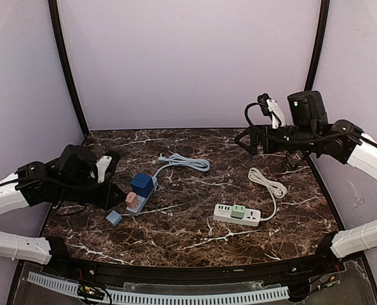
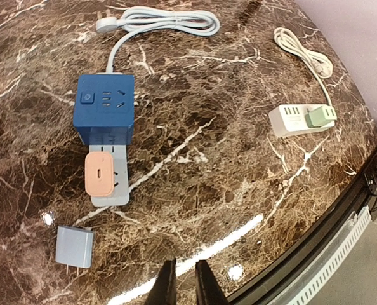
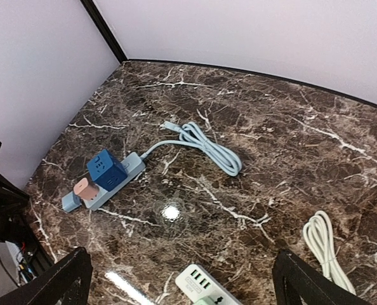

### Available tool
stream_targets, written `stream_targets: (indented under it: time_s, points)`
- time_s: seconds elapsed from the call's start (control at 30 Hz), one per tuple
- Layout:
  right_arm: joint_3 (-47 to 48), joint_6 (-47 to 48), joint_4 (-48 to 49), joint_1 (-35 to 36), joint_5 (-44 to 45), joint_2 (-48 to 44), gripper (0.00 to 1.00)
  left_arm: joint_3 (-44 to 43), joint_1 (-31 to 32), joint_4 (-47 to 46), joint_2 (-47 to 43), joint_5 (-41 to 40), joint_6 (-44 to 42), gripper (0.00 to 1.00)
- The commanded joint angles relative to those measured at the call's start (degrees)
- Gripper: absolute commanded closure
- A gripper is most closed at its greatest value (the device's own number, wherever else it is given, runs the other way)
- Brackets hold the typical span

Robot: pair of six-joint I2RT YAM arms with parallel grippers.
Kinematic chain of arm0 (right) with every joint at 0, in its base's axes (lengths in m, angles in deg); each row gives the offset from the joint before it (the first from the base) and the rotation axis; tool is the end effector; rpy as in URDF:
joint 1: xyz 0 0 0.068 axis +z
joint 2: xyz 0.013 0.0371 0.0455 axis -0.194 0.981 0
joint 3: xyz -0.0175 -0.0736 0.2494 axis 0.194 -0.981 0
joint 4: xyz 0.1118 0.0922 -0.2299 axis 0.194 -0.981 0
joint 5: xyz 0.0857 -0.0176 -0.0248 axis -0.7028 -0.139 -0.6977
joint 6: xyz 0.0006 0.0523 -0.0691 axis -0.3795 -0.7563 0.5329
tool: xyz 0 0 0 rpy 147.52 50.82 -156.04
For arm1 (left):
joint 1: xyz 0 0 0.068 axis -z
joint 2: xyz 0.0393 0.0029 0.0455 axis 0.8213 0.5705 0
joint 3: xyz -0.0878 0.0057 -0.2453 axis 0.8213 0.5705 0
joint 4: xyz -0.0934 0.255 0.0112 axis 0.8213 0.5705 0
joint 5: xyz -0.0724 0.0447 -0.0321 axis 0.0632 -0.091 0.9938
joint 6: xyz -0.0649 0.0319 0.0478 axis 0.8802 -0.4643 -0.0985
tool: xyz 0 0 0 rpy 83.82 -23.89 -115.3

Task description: Insert the plug

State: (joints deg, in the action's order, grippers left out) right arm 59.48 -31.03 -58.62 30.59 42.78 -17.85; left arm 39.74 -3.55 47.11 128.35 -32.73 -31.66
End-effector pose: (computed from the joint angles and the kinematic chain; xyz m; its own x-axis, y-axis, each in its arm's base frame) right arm 0.2245 0.1990 0.3468 -0.5450 -0.0237 -0.8381 -0.4988 0.8126 0.3014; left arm 0.1505 -0.1787 0.2523 -0.7350 0.0933 -0.6716 0.4143 0.8459 -0.3359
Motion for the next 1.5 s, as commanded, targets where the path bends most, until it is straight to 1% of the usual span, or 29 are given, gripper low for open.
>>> stream_targets:
  time_s: [0.0, 0.07, 0.1, 0.13, 0.17, 0.2, 0.23, 0.27, 0.33, 0.4, 0.53, 0.63, 0.73, 0.9, 0.93, 1.0, 1.03, 1.1, 1.27, 1.37, 1.47]
  points:
    - [4.5, -5.7, -4.3, -1.4, -8.2, 3.2, 0.01, -3.4, 0.2, 0.6, 2.9, 3.8, -8.0, 0.88]
    - [6.8, -6.6, -7.0, -2.2, -9.9, 5.8, 0.01, -5.3, 0.2, 1.3, 4.9, 3.0, -9.6, 0.87]
    - [7.9, -6.7, -8.3, -2.6, -10.4, 7.0, 0.01, -6.9, 0.1, 3.2, 5.6, 2.2, -10.0, 0.85]
    - [8.8, -6.7, -9.5, -2.8, -10.9, 8.0, 0.01, -7.7, 0.1, 4.4, 6.8, -0.7, -9.7, 0.73]
    - [9.5, -6.7, -10.5, -2.9, -10.9, 8.7, 0.01, -8.5, 0.2, 6.7, 7.5, -2.6, -8.0, 0.68]
    - [9.8, -6.7, -11.1, -3.1, -11.0, 9.4, 0.01, -8.5, 0.2, 7.6, 7.7, -5.9, -5.9, 0.6]
    - [9.8, -6.7, -11.6, -3.2, -10.9, 9.6, 0.01, -8.3, 0.2, 8.7, 7.8, -8.3, -4.8, 0.54]
    - [9.6, -6.7, -11.7, -3.2, -10.9, 9.6, 0.01, -7.5, 0.2, 9.2, 7.8, -9.2, -2.2, 0.45]
    - [9.0, -6.6, -11.9, -3.4, -10.9, 9.6, 0.01, -6.1, 0.2, 10.6, 7.8, -11.0, 0.4, 0.38]
    - [8.1, -6.5, -11.9, -3.4, -10.8, 9.2, 0.01, -4.4, -0.3, 12.8, 7.9, -12.3, 2.8, 0.34]
    - [6.7, -4.9, -12.0, -3.5, -10.9, 8.5, 0.01, 0.2, -3.7, 16.1, 7.9, -9.5, 4.3, 0.32]
    - [6.2, -3.5, -12.2, -3.5, -10.6, 8.0, 0.01, 2.1, -4.7, 14.0, 7.8, -6.6, 3.0, 0.31]
    - [6.2, -2.2, -12.4, -3.6, -10.6, 7.6, 0.01, 3.0, -6.9, 12.5, 9.9, -6.1, 2.4, 0.29]
    - [6.6, -1.2, -13.3, -3.7, -10.5, 7.1, 0.01, 2.5, -12.8, 11.4, 19.3, -4.0, 0.7, 0.29]
    - [6.7, -1.1, -13.5, -3.7, -10.6, 6.9, 0.01, 2.4, -13.9, 10.9, 21.6, -3.6, -0.4, 0.29]
    - [6.7, -0.8, -13.8, -3.7, -10.5, 6.3, 0.01, 2.3, -15.3, 8.6, 24.3, -0.3, -3.9, 0.29]
    - [6.6, -0.6, -13.9, -3.8, -10.5, 6.0, 0.01, 2.2, -15.5, 7.8, 24.9, 1.9, -6.2, 0.29]
    - [6.5, -0.3, -14.2, -3.7, -10.3, 5.5, 0.01, 2.6, -15.9, 5.5, 26.1, 3.5, -8.5, 0.29]
    - [6.4, -0.1, -15.3, -3.8, -9.6, 4.0, 0.02, 3.9, -16.4, 2.0, 28.1, 7.6, -10.7, 0.3]
    - [6.1, 0.0, -15.8, -3.9, -9.1, 3.1, 0.01, 4.7, -16.4, 1.2, 29.9, 8.0, -11.1, 0.31]
    - [6.0, 0.2, -16.4, -4.0, -8.6, 2.0, 0.01, 4.3, -16.4, 1.3, 32.2, 6.5, -11.8, 0.31]
